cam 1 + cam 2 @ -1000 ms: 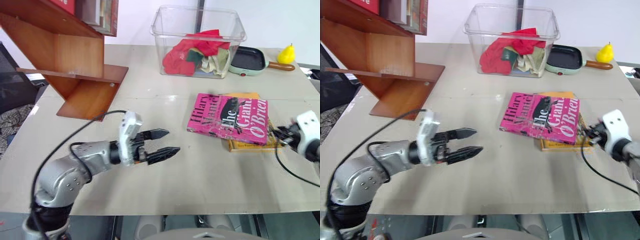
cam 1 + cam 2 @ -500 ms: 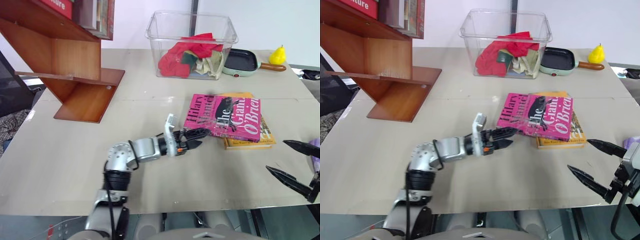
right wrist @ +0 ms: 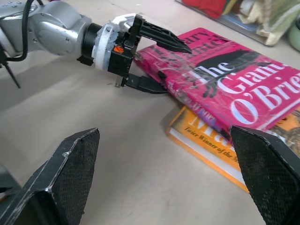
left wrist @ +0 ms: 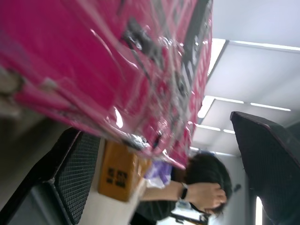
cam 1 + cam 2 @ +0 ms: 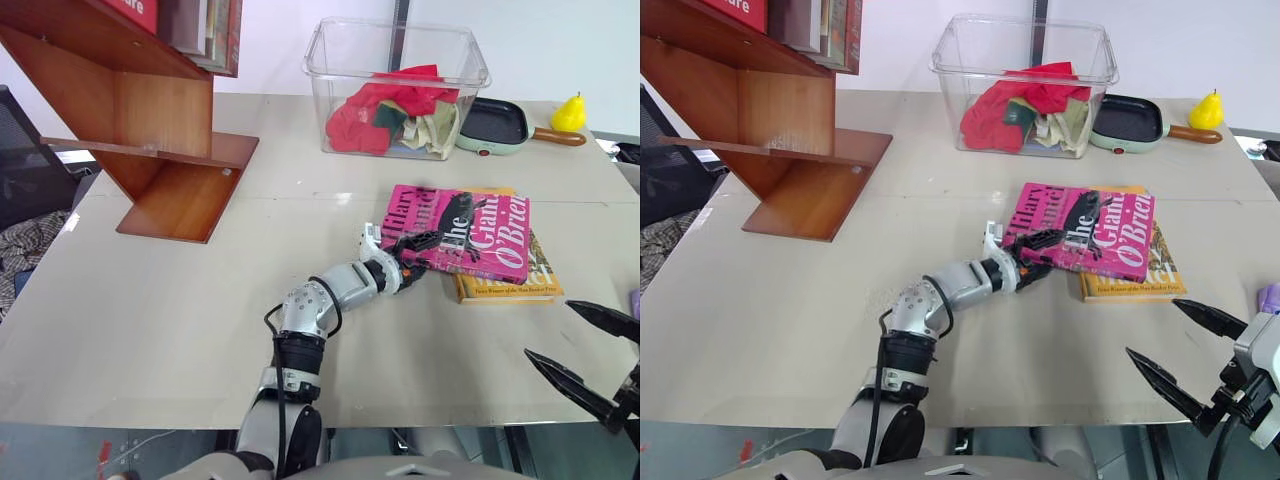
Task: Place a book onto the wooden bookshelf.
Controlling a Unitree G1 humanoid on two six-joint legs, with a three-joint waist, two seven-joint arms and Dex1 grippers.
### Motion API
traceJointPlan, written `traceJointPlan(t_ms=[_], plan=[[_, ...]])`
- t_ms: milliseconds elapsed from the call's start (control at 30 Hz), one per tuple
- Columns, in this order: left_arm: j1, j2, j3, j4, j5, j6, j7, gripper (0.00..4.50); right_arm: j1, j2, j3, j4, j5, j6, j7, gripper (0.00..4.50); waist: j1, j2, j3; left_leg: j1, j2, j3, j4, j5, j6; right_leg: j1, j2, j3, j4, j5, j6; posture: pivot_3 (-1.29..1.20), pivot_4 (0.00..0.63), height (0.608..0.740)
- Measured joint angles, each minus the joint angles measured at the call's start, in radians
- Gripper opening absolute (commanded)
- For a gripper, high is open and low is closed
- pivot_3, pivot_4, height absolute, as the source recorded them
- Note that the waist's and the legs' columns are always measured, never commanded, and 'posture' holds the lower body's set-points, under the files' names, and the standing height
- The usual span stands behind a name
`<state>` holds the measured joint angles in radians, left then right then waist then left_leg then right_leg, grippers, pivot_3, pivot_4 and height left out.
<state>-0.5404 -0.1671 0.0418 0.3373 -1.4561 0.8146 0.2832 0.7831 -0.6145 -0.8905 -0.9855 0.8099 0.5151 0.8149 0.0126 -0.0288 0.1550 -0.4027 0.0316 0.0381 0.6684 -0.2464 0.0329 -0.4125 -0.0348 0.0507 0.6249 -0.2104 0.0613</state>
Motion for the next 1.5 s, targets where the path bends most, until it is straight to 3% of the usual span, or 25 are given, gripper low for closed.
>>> traceJointPlan(t_ms=[200, 367, 500, 600, 733, 767, 900, 1000, 1067, 1333, 1467, 1500], plan=[[-0.012, -0.005, -0.005, 0.08, 0.146, -0.215, -0.176, 4.5, 0.01, 0.023, 0.01, -0.015, -0.016, -0.028, -0.029, 4.37, -0.013, 0.001, -0.005, 0.004, 0.0, -0.005, 0.0, -0.003, -0.005, 0.001, 0.0, 0.0, 0.0, 0.0, 0.0, 0.0, 0.15, 0.74], [-0.013, -0.006, -0.009, 0.119, 0.184, -0.328, -0.22, 4.5, 0.02, 0.059, 0.015, -0.027, -0.006, -0.064, -0.044, 4.37, -0.032, -0.001, -0.013, 0.007, 0.004, -0.013, 0.0, -0.003, -0.006, 0.003, -0.002, -0.007, -0.003, 0.0, 0.0, 0.0, 0.15, 0.74], [-0.015, -0.006, -0.01, 0.165, 0.239, -0.384, -0.248, 2.79, 0.036, 0.077, 0.025, -0.037, -0.003, -0.094, -0.049, 4.5, -0.047, 0.007, -0.02, 0.008, 0.008, -0.018, -0.003, -0.004, -0.007, 0.005, -0.013, -0.023, -0.015, 0.0, 0.0, 0.0, 0.15, 0.74], [-0.015, -0.006, -0.009, 0.177, 0.257, -0.393, -0.252, 2.03, 0.047, 0.081, 0.028, -0.038, -0.003, -0.103, -0.048, 4.5, -0.053, 0.01, -0.022, 0.007, 0.008, -0.017, -0.006, -0.004, -0.007, 0.006, -0.02, -0.03, -0.018, 0.0, 0.0, 0.0, 0.15, 0.74], [-0.015, -0.006, -0.006, 0.183, 0.258, -0.399, -0.254, 0.6, 0.051, 0.083, 0.032, -0.038, -0.006, -0.111, -0.048, 4.5, -0.054, 0.011, -0.022, 0.009, 0.006, -0.016, -0.009, -0.004, -0.007, 0.006, -0.034, -0.044, -0.018, 0.0, 0.0, 0.0, 0.15, 0.74], [-0.017, -0.005, 0.025, 0.173, 0.21, -0.368, -0.259, 0.27, 0.029, 0.081, 0.056, -0.035, -0.017, -0.126, -0.049, 4.5, -0.051, 0.011, -0.023, 0.018, 0.006, -0.016, -0.012, -0.004, -0.007, 0.006, -0.037, -0.055, -0.019, 0.0, 0.0, 0.0, 0.15, 0.74], [-0.032, 0.007, 0.117, 0.131, 0.094, -0.28, -0.201, 0.21, -0.034, 0.069, 0.135, -0.013, -0.06, -0.136, -0.062, 4.5, -0.051, 0.011, -0.02, 0.02, 0.005, -0.018, -0.017, -0.004, -0.007, 0.006, -0.037, -0.062, -0.02, 0.0, 0.0, 0.0, 0.15, 0.74], [-0.084, 0.097, 0.173, 0.016, 0.062, -0.183, -0.196, 0.2, -0.129, 0.041, 0.222, 0.028, -0.093, -0.146, -0.071, 4.5, -0.052, 0.004, 0.002, 0.011, 0.003, -0.018, -0.016, -0.004, -0.007, -0.003, -0.036, -0.062, -0.02, 0.006, -0.008, 0.0, 0.15, 0.74], [-0.11, 0.216, 0.178, -0.099, 0.082, -0.13, -0.243, 0.2, -0.192, 0.02, 0.267, 0.057, -0.106, -0.15, -0.073, 4.5, -0.051, -0.002, 0.006, 0.006, -0.001, -0.018, -0.015, -0.002, -0.004, -0.008, -0.035, -0.061, -0.019, 0.022, -0.009, 0.0, 0.15, 0.74], [-0.208, 0.682, 0.107, -0.389, 0.363, -0.072, -0.608, 0.2, -0.496, -0.048, 0.47, 0.227, -0.154, -0.161, -0.058, 4.5, 0.003, 0.0, 0.009, 0.0, -0.005, -0.021, -0.02, -0.006, -0.014, -0.012, -0.036, -0.063, -0.02, 0.014, -0.007, 0.0, 0.15, 0.74], [-0.168, 0.813, 0.092, -0.492, 0.447, -0.085, -0.767, 0.2, -0.595, -0.052, 0.54, 0.307, -0.176, -0.18, -0.032, 4.5, 0.004, 0.0, 0.012, -0.002, -0.008, -0.021, -0.019, -0.008, -0.013, -0.011, -0.038, -0.062, -0.021, 0.013, -0.001, 0.0, 0.15, 0.74], [-0.141, 0.87, 0.066, -0.511, 0.55, -0.151, -0.821, 0.2, -0.625, -0.052, 0.568, 0.347, -0.19, -0.193, -0.017, 4.5, 0.002, -0.001, 0.014, -0.001, -0.008, -0.021, -0.018, -0.008, -0.013, -0.011, -0.038, -0.062, -0.021, 0.013, -0.002, 0.0, 0.15, 0.74]])
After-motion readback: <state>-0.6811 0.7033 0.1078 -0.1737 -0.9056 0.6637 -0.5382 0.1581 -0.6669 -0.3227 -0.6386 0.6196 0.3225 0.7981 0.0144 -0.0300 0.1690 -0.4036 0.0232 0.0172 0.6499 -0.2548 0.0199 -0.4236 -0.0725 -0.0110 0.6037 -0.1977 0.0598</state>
